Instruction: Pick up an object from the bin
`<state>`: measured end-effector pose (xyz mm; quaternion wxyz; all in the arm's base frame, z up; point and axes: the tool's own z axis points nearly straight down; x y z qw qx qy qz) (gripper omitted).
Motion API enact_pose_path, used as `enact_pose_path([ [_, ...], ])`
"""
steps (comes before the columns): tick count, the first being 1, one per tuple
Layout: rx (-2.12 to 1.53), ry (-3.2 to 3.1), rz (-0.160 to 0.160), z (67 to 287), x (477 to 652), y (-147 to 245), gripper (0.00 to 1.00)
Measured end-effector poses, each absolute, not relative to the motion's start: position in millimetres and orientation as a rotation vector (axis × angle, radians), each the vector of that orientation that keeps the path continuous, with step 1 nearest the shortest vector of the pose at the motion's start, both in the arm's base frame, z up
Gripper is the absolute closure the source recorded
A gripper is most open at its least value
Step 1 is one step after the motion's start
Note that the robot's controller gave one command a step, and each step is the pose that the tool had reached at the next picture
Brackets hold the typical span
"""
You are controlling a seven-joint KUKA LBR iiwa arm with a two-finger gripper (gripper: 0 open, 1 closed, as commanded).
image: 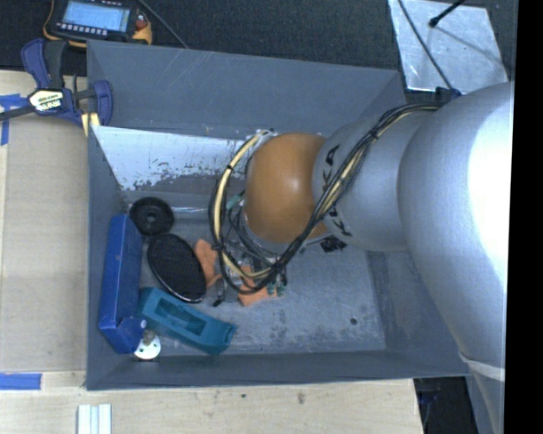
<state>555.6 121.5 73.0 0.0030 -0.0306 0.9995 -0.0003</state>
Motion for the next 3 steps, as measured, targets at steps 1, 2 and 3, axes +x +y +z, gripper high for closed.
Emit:
enact_pose_path([
  [1,-0.137,3.134,0.005,75,585.4,117,1.0],
  [2,-0.125,3.143,-0.004,108,556.7,117,1.0],
  [3,-0.14,3.133,0.004,119,553.7,114,1.0],
])
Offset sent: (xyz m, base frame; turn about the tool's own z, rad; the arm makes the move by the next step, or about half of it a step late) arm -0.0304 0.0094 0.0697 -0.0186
